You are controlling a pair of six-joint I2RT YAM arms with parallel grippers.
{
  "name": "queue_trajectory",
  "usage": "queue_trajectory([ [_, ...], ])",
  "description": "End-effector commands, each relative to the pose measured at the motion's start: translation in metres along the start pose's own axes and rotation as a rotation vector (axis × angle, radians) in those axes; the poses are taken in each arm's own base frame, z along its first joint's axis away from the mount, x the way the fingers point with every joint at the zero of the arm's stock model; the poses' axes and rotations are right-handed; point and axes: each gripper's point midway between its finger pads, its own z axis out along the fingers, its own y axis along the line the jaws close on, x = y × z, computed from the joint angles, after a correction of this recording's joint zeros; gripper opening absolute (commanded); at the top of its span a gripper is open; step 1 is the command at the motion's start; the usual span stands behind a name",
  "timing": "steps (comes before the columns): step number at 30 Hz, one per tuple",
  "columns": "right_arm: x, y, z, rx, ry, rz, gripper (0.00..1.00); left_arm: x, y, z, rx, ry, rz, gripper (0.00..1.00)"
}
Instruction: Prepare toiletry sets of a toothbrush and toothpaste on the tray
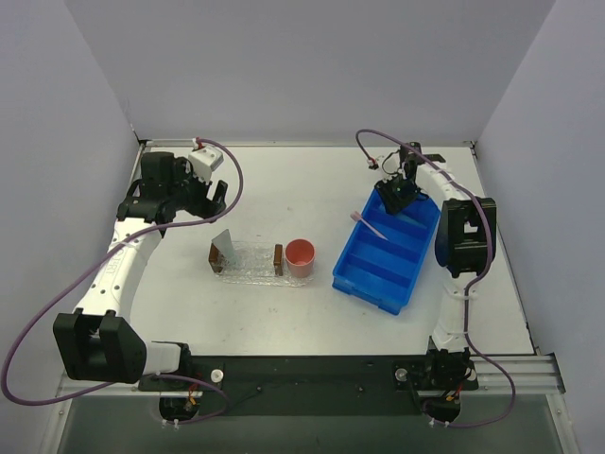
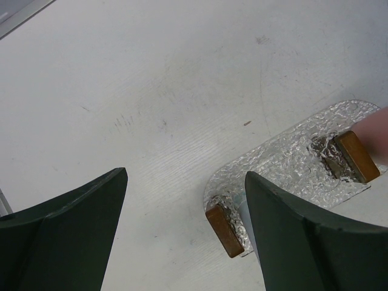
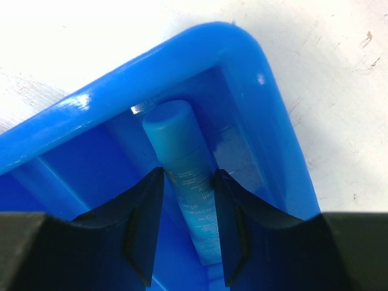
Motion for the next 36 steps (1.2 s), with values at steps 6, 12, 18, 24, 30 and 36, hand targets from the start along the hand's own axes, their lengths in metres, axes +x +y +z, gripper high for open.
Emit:
queue_trajectory([
  [6, 0.024, 0.017, -0.005, -0.055, 0.075, 0.012, 0.37, -0.031, 0.006, -0.010, -0.016, -0.081, 0.035, 0.89],
  [12, 0.020, 0.015, -0.005, -0.038, 0.072, 0.012, 0.19, -0.030, 0.006, -0.011, -0.019, -0.079, 0.044, 0.89],
  [18, 0.003, 0.008, -0.023, 0.004, 0.031, 0.010, 0.05, -0.029, 0.006, -0.008, -0.015, -0.087, 0.045, 0.89],
  [24, -0.021, 0.006, -0.055, 0.027, -0.023, 0.008, 0.02, -0.035, 0.007, -0.003, -0.009, -0.111, 0.039, 0.89],
  [30, -0.028, 0.010, -0.078, 0.037, -0.056, 0.000, 0.01, -0.046, 0.010, 0.001, -0.008, -0.143, 0.032, 0.89],
  [36, -0.033, 0.010, -0.105, 0.064, -0.090, -0.032, 0.00, -0.064, 0.006, -0.001, 0.020, -0.193, -0.004, 0.89],
])
